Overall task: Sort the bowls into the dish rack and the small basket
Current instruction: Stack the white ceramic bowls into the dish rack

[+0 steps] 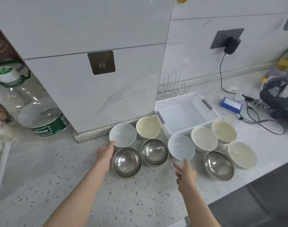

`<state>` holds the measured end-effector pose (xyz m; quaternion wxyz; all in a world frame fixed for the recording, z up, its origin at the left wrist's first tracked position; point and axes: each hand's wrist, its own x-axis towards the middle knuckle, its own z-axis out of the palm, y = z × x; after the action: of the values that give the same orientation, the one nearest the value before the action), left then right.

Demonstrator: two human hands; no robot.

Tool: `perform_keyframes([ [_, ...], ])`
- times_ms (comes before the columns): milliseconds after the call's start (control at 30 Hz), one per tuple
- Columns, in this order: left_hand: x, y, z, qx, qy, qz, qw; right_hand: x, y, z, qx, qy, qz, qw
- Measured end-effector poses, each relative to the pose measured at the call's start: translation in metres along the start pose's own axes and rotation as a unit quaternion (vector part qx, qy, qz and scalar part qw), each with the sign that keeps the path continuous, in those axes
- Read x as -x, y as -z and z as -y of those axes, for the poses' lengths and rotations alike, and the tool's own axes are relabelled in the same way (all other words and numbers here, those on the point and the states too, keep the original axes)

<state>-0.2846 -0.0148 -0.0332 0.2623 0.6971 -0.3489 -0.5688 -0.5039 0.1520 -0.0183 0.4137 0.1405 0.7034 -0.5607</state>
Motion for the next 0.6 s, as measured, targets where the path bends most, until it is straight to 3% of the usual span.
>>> perform_keyframes([
  [600,-0.007,-0.001,-0.010,0.010,-0.017,-0.038,0.999,-0.013,-0.008,0.002,0.015,0.081,-0.085,0.993],
])
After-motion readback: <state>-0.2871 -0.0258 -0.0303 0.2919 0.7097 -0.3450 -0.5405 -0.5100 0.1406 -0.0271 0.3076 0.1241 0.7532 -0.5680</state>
